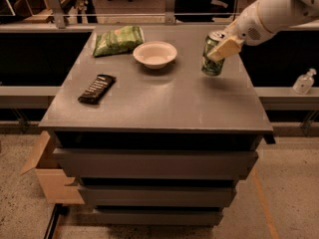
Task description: Move green can near paper bowl
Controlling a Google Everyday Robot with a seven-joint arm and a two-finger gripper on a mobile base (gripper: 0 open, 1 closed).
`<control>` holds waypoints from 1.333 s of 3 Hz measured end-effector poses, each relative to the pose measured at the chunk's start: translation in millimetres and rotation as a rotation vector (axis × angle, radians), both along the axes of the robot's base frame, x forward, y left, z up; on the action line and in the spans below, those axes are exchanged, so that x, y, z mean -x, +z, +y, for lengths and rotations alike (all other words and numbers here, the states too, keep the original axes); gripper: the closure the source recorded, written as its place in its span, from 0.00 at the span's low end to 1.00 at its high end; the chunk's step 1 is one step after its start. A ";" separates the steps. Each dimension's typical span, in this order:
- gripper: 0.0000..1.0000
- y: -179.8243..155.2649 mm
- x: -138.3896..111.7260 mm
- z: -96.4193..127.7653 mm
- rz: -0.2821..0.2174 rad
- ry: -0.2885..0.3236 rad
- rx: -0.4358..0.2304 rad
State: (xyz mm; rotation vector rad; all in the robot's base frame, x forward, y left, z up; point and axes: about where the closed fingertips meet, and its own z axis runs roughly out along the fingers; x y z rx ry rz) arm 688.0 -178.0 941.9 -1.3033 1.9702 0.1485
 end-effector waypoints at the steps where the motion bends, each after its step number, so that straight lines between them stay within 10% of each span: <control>1: 1.00 -2.8 -23.0 14.4 -0.035 0.044 0.010; 4: 1.00 -15.6 -69.0 56.9 -0.069 0.166 0.044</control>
Offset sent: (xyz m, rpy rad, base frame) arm 0.0639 0.0414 -0.0057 -0.0436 -0.0876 0.1349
